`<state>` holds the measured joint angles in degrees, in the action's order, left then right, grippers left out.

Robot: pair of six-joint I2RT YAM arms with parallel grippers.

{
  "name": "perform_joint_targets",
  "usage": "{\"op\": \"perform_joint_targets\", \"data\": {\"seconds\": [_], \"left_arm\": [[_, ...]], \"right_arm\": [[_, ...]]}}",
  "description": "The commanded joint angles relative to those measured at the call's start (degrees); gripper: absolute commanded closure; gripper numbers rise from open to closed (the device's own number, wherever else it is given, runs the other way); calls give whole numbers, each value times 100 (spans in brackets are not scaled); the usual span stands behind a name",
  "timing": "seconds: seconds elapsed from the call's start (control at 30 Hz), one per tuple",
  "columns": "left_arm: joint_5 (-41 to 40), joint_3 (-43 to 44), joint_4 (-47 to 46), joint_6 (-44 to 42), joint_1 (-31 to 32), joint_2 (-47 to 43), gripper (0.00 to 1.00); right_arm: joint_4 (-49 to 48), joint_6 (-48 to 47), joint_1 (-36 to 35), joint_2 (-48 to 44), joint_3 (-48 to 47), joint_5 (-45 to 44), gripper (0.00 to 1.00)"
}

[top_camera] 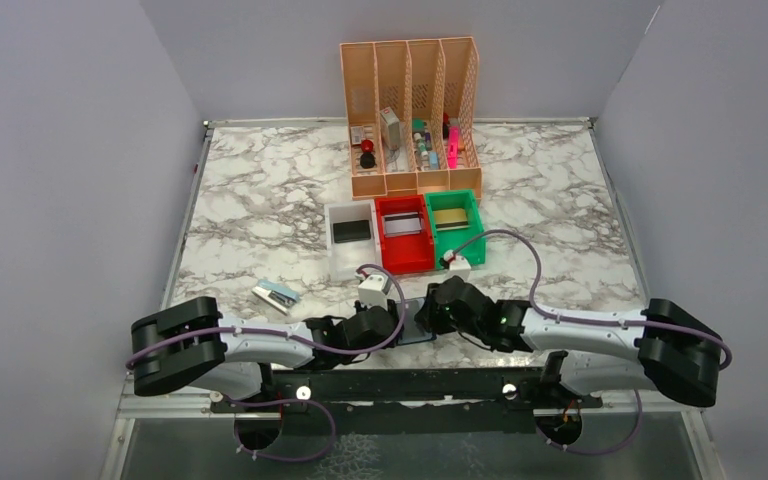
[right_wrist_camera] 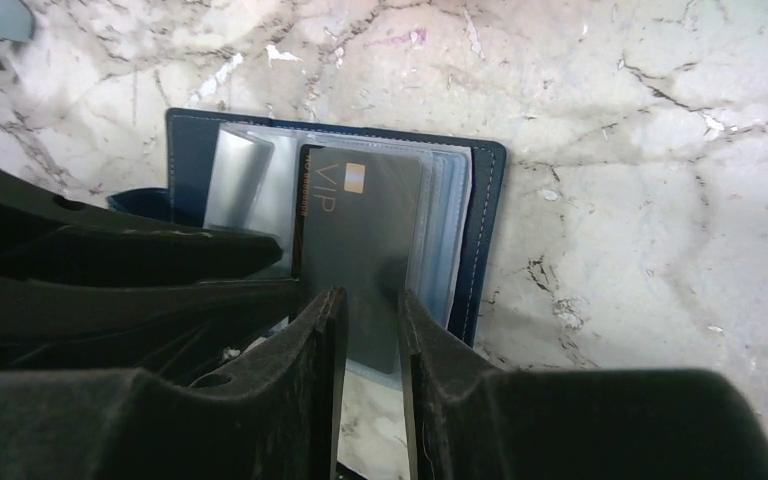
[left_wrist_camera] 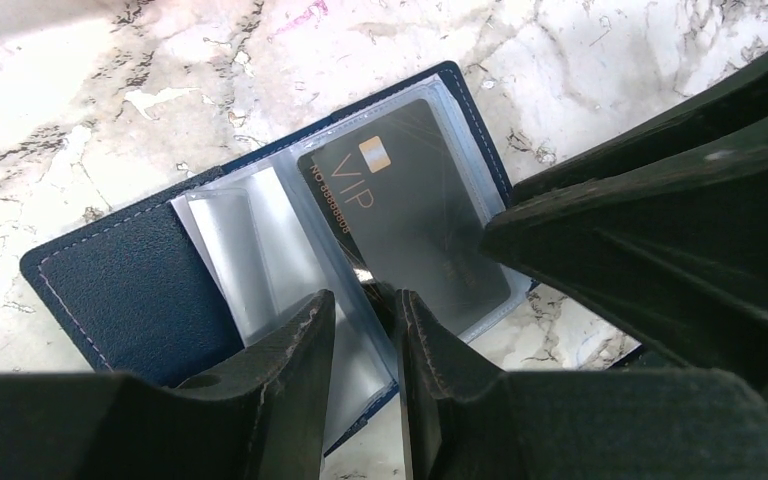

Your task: Take the credit cards out of the card holder

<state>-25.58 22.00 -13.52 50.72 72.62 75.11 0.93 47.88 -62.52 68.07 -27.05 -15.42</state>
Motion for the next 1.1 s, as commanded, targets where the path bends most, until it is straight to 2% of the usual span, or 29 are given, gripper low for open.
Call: {"op": "perform_joint_targets", "data": {"seconds": [0.0, 0.2, 0.4, 0.6, 0.73, 0.87, 1.07], "left_arm": [[-175, -55, 125, 67, 9, -115, 68], [-188, -70, 182, 98, 14, -81, 68], [-219, -192, 182, 192, 8, -45, 69], [-286, -281, 203, 219, 12, -73, 78], [-332, -292, 275, 232, 16, -84, 85], [-353, -363, 247, 245, 15, -102, 91], [-352, -398, 221, 245, 18, -68, 95]], "right_arm": [[-257, -137, 13, 444, -63, 213, 69], [-479, -150, 14, 916, -125, 337, 70], [-113, -82, 14, 773, -186, 157, 73], [-158, -179, 19, 278, -151, 338, 81], [-84, -251, 16, 272, -268, 446, 78], [-441, -349, 13, 350, -235, 584, 76], [-347, -393, 12, 970, -457, 371, 76]]}}
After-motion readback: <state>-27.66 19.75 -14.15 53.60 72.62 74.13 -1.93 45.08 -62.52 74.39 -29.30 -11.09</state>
